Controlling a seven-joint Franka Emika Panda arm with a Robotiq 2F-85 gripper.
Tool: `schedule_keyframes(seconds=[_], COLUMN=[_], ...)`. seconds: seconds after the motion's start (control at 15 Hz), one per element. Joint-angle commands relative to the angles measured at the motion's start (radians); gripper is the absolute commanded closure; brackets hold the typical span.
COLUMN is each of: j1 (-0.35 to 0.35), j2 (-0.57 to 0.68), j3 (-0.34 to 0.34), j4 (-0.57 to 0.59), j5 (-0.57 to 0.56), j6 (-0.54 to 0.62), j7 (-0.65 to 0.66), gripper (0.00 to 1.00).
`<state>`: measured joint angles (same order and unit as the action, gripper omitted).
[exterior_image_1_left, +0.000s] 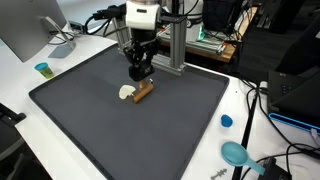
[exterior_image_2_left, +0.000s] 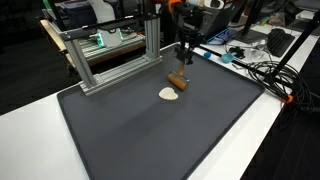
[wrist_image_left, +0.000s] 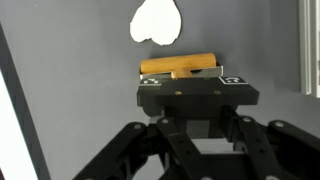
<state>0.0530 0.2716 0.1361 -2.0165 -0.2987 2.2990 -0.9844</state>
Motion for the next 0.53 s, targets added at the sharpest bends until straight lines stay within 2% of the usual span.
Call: schedule_keyframes(seconds=[0.0, 0.2, 0.4, 0.47], j1=[-0.055, -0.069, -0.067, -0.066], j2=[-0.195, -0.192, -0.138, -0.176], j3=[-0.031, -0.066, -0.081, -0.083], j4=[-0.142, -0.07, 0.054, -0.031], j5=[0.088, 0.135, 0.193, 0.149], j6=[-0.032, -0.101, -0.172, -0.122], j7=[-0.009, 0.032, 0.085, 0.051], gripper=[0.79, 0.79, 0.79, 0.54])
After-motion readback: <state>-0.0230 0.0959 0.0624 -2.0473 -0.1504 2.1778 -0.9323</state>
